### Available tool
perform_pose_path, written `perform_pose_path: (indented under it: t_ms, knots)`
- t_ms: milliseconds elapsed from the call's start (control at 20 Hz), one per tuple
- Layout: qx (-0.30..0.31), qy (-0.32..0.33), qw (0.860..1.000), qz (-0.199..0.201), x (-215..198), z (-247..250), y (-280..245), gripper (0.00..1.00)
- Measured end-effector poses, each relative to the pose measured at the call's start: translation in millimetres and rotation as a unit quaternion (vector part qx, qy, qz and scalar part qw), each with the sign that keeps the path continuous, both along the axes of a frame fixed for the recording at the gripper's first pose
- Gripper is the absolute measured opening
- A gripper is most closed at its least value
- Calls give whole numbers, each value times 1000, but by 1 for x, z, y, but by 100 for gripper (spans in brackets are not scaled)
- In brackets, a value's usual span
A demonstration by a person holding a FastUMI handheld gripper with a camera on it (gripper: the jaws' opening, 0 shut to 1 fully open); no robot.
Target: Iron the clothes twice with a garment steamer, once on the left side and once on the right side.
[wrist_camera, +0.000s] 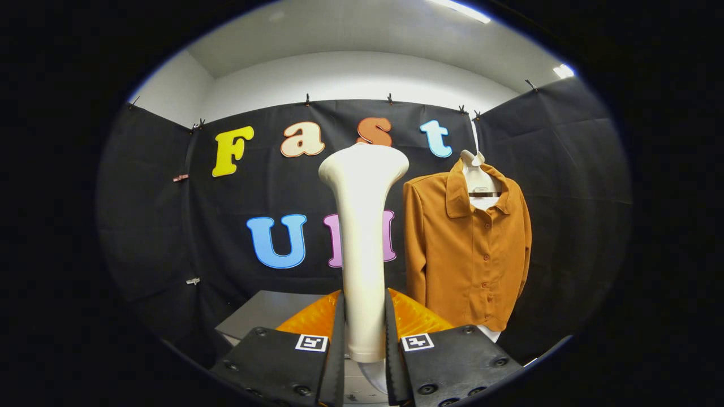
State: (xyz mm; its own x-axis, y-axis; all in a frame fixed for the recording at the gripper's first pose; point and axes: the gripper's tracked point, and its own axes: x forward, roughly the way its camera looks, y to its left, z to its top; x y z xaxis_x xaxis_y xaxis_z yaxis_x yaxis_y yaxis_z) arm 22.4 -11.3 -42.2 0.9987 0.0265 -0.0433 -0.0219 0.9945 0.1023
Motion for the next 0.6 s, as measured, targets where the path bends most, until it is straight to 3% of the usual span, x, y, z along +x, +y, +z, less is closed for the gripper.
perform_pose_path:
  t_ms: [600]
  knots:
    - [0,1,1000,-6,-1,0,-6,33]
